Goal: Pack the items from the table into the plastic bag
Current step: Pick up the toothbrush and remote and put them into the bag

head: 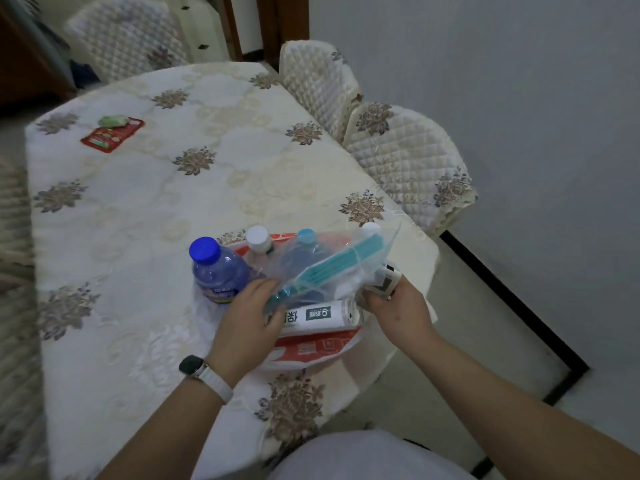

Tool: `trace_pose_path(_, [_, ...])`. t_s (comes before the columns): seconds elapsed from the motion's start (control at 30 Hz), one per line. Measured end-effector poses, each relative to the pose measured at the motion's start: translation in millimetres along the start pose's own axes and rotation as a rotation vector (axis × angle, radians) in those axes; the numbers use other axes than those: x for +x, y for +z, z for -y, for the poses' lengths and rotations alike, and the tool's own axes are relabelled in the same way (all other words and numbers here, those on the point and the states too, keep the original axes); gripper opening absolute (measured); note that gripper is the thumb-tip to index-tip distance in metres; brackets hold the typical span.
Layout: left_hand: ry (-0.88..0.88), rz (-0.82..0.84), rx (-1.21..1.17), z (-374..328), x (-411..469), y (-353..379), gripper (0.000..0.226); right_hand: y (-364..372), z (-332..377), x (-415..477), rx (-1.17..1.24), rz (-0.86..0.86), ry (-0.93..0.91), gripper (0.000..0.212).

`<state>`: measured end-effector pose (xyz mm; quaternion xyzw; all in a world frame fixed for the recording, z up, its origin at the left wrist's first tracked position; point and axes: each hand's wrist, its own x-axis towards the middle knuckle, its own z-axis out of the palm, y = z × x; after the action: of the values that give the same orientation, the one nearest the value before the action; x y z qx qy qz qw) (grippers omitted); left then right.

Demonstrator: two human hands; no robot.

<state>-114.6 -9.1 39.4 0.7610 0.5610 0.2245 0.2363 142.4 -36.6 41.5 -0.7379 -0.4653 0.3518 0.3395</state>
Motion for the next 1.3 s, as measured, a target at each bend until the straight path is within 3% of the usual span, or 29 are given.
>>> trace_pose_path(0.1, [0.018,-0.028,0.07,-12.0,-21.9,-1.6,0.058,1.8,-4.5,1.2,-0.046,0.038,-0.002,0.018])
trace_pose_path(0.23, [0.109,0.058,0.266,-22.4,-42.0,19.7,0.084,0.8,-9.9,6.0,-0.096,0.133,-0.071,0.013])
trace_pose_path(0.37, [0.04,0.107,0.316,-21.0,-41.9,46.4,0.071,-2.4,-12.7,5.5,-0.183,0.262,-0.101,0.018])
trace_pose_path(0.63, [-0.107,0.128,0.254,-6.0,-51.3,63.8,0.076,-3.3,-8.7,6.9,-0.184,0.313,-0.053,0.024])
trace_pose_path(0.77, [-0.101,0.127,0.221,-9.1,-49.9,61.3,0.072,-9.6,-13.2,0.4,-0.141,0.225,-0.007,0.01])
trace_pose_path(1.03, [-0.037,0.1,0.235,2.1,-59.9,59.3,0.041,-41.6,-21.7,-19.0,0.128,-0.088,0.113,0.013])
trace_pose_path(1.1, [0.009,0.107,0.26,4.5,-73.3,56.0,0.044,-49.9,-23.1,-23.8,0.15,-0.114,0.112,0.017])
trace_pose_path(1.3, [0.106,0.338,0.45,10.2,-105.1,56.8,0.063,-61.2,-15.0,-40.1,0.241,-0.099,0.115,0.026])
